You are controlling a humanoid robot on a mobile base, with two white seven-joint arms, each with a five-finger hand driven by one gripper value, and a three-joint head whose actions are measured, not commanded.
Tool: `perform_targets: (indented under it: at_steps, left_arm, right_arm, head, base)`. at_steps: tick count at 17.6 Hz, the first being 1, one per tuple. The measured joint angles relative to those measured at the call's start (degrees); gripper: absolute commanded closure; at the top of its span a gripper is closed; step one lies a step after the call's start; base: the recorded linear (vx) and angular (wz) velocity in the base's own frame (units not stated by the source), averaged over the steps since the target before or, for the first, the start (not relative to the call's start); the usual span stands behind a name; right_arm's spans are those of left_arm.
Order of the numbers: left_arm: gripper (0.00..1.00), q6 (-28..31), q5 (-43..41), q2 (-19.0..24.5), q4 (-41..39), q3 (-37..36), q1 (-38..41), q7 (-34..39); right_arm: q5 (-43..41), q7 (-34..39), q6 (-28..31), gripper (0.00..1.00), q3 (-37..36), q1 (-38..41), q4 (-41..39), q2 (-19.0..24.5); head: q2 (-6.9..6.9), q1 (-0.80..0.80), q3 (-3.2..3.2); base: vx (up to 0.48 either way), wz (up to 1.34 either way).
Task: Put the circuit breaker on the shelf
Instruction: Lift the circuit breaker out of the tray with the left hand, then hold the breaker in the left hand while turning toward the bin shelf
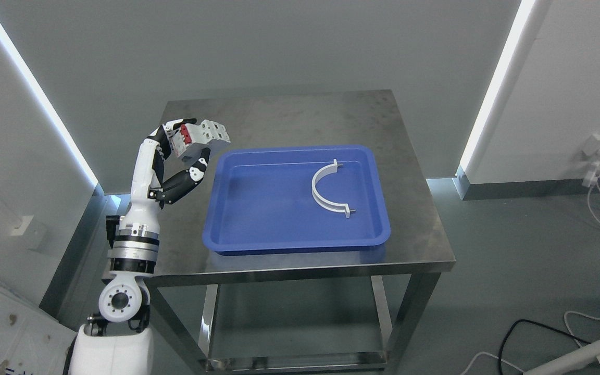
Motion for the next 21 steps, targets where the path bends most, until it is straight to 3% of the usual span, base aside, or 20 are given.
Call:
perform_targets:
  at_steps: [5,10,21]
  left_arm:
    - [0.88,-1.61,2.83,-0.15,-4.96,1.56,5.68,-0.26]
    - [0.88,-7.1,3.95,-0.26,-8.13,2.64,9.12,-5.68]
    - [0.88,-11.28,4.71,-0.37,-11.82,4.36,11.41,-8.01]
  right_arm:
    - [0.0,0.0,0.0,0.0,0.0,0.0,0.0,0.0]
    - [0.0,0.0,0.0,0.0,0.0,0.01,0.0,0.0]
    - [0.0,0.0,0.0,0.0,0.0,0.02,0.01,0.0]
  head:
    - [0.01,0.0,0.0]
    - [0.03,0.0,0.0]
    - [0.05,0.0,0.0]
  base:
    - [-0.2,-0.06]
    - [-0.346,-0.01]
    - [-0.417,0.05]
